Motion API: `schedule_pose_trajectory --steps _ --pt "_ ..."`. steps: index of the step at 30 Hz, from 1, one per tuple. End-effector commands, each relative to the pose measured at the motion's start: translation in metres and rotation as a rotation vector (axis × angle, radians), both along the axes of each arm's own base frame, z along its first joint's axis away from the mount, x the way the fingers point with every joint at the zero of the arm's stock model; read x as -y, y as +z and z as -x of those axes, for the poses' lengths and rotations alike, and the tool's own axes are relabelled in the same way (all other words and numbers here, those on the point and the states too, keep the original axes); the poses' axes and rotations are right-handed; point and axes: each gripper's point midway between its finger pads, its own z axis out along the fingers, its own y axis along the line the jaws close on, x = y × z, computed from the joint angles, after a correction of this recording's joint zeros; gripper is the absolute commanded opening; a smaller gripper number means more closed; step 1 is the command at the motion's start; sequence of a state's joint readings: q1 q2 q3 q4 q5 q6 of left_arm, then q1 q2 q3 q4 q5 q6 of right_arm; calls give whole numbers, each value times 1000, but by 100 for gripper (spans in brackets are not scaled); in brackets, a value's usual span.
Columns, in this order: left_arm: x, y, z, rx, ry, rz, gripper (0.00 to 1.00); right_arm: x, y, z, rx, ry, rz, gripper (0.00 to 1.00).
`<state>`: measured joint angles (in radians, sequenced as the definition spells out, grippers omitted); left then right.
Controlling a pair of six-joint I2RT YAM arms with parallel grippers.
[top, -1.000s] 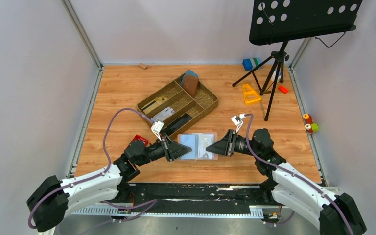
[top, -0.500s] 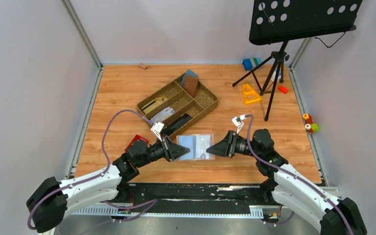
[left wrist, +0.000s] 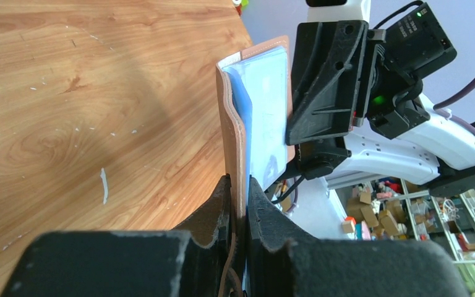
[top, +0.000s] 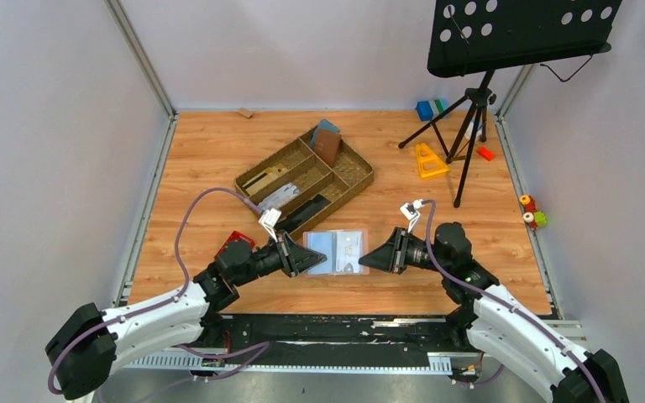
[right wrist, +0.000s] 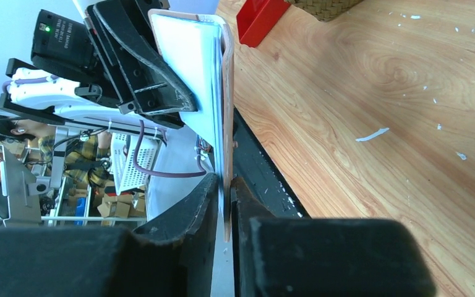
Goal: Take the credit cards out of the card holder
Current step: Remove the credit card from the card holder.
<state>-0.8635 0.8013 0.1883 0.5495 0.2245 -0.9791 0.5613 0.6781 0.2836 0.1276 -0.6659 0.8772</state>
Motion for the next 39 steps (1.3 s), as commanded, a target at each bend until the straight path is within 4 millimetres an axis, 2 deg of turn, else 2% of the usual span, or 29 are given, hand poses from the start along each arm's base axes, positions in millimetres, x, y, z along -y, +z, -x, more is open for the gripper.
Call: schedule_pose_trajectory --steps 1,4,6,12,15,21,39 --pt "7 39 2 58 -36 119 0 -4 17 -5 53 12 -15 11" --pt "8 42 3 60 -44 131 0 -4 13 -4 43 22 -3 4" --pt "8 42 3 61 -43 130 0 -5 15 -3 50 32 -10 3" --pt "8 23 -4 24 -13 61 0 -5 41 7 126 69 -108 0" --pt "13 22 -3 13 -38 70 0 -6 48 9 145 77 -132 0" --pt "22 26 0 6 -81 107 0 -9 45 11 126 108 -132 0" --pt "24 30 2 11 -101 124 0 -8 46 13 149 115 -139 1"
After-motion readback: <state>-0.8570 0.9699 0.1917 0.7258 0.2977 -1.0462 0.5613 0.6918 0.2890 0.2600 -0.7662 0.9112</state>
